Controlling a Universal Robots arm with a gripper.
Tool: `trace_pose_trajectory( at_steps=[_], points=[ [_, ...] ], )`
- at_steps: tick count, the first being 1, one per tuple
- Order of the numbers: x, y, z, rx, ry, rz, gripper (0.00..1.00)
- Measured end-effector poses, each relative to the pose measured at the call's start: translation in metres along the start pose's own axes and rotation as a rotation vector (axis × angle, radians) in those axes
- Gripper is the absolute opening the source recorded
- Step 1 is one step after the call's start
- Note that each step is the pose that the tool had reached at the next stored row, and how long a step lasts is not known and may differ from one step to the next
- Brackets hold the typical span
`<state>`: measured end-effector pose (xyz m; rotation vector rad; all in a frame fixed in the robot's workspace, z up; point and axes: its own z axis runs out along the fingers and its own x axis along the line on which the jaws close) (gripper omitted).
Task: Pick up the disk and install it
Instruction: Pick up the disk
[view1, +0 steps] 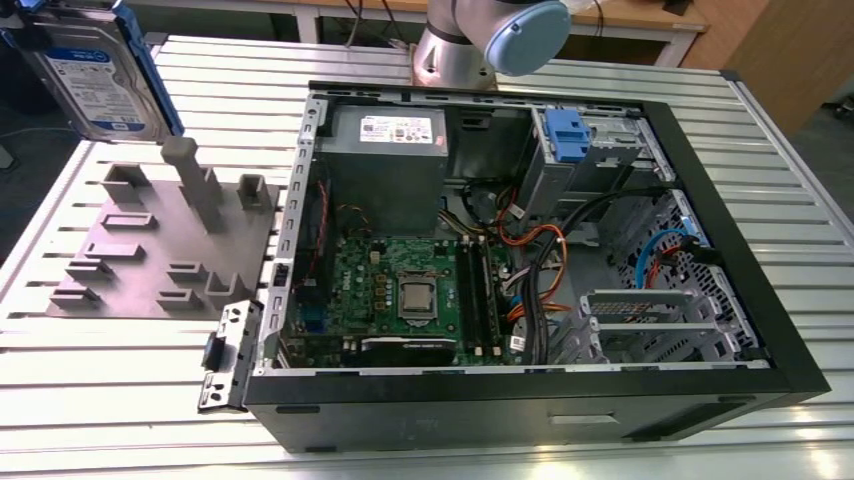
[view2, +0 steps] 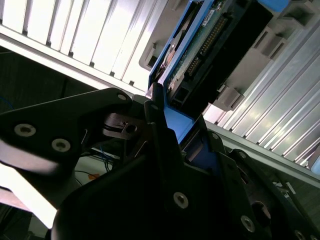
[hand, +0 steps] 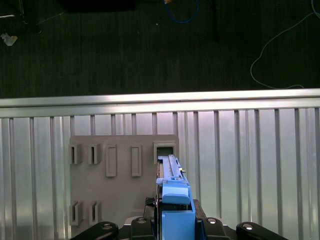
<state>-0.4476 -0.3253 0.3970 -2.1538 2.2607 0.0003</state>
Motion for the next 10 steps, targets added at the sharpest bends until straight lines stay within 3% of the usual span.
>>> trace_pose_trajectory(
  at_steps=[10],
  points=[
    [-0.0001,0.0,-0.0034,0.0,0.0,0.0,0.36]
  ],
)
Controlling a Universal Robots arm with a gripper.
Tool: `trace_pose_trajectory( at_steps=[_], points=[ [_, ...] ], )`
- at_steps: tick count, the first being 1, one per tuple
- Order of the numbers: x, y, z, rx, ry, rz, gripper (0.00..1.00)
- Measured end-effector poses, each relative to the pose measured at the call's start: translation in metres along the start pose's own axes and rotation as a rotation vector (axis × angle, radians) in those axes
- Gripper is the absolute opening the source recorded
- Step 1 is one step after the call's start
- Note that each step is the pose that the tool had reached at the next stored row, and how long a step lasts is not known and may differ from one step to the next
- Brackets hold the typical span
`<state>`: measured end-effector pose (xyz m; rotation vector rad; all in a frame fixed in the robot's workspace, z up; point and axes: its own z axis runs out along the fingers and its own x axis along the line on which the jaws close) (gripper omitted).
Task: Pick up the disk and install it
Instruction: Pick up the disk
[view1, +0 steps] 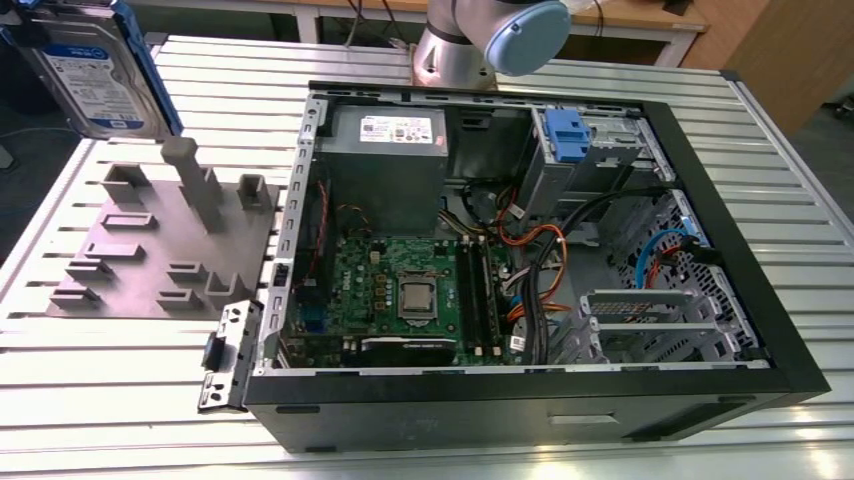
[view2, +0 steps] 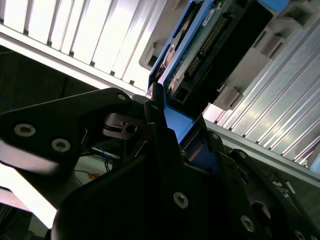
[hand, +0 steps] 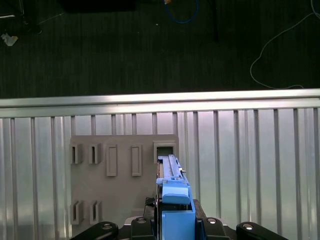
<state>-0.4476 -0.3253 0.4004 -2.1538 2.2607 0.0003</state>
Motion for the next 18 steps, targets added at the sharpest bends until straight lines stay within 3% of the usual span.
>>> trace_pose_trajectory(
  at_steps=[18],
  points=[
    [-0.0001,-0.0001,-0.0061,0.0,0.0001,0.0,0.36]
  ],
)
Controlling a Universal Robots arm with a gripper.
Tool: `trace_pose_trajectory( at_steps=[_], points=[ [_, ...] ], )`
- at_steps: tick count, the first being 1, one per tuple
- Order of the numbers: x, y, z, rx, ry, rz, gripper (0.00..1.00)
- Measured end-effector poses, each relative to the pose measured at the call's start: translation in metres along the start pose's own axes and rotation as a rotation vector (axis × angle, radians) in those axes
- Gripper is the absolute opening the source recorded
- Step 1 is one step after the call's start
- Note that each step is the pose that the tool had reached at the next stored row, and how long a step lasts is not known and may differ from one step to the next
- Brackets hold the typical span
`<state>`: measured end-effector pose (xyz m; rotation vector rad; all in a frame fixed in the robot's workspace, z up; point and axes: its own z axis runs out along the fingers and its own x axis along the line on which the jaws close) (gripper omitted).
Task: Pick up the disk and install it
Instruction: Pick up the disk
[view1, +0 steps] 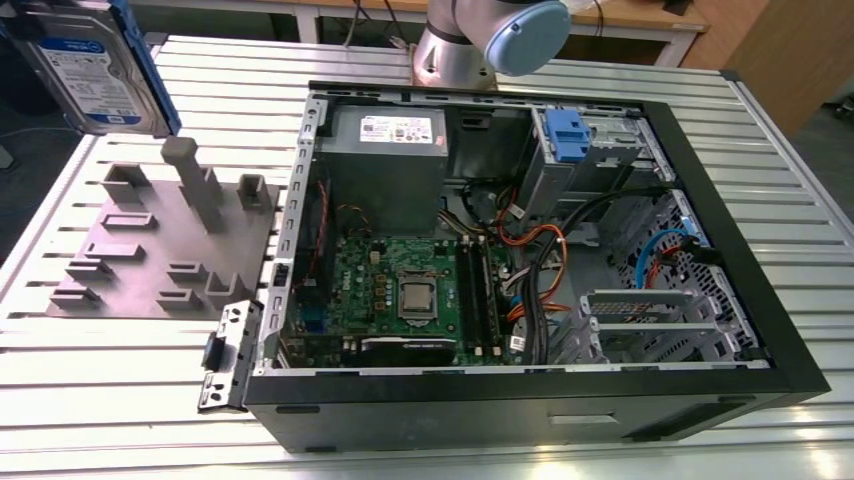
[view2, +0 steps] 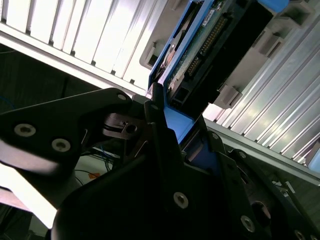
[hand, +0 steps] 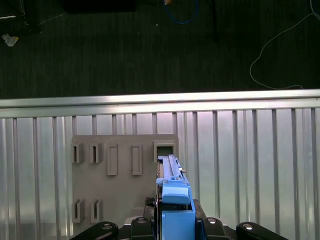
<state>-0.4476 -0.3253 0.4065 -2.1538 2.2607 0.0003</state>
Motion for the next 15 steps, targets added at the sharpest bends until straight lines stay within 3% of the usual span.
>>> trace_pose_trajectory(
  at_steps=[11,15],
  points=[
    [0.0,0.0,-0.0015,0.0,0.0,0.0,0.36],
    [-0.0001,-0.0001,-0.0048,-0.0001,0.0,0.0,0.36]
  ],
)
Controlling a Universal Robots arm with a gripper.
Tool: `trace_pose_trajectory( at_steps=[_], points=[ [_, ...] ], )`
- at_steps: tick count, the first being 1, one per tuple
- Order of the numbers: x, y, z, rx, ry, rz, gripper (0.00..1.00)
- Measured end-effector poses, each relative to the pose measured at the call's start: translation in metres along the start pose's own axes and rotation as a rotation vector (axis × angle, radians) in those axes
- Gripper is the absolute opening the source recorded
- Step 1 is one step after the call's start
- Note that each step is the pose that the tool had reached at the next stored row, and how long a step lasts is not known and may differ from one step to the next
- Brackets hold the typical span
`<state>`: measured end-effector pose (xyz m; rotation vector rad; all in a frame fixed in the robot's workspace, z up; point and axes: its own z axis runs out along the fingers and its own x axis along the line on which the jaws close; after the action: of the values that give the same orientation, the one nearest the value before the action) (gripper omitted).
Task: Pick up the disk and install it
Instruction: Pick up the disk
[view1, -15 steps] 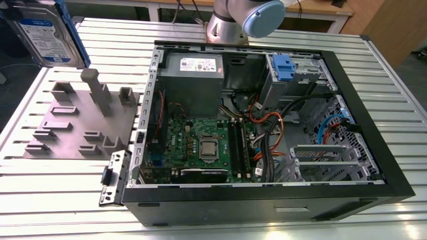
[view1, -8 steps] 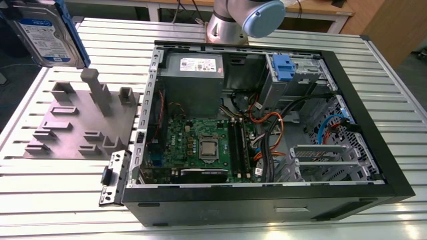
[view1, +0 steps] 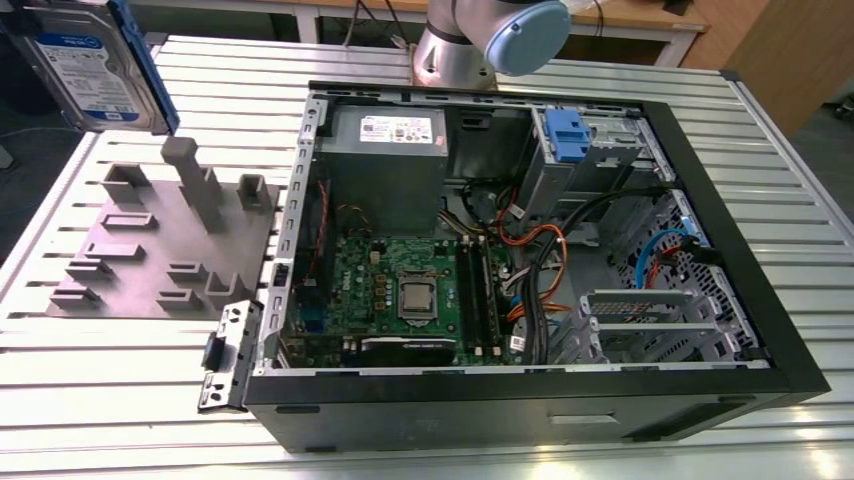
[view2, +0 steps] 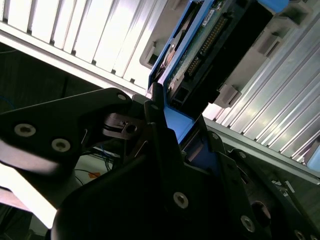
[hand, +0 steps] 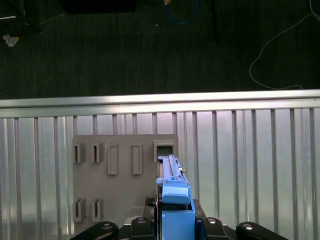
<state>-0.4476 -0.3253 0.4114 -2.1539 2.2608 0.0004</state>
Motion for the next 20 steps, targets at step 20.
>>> trace_pose_trajectory(
  at_steps=[20],
  points=[
    [-0.0001,-0.0001,-0.0092,0.0001,-0.0001,0.0,0.36]
  ],
)
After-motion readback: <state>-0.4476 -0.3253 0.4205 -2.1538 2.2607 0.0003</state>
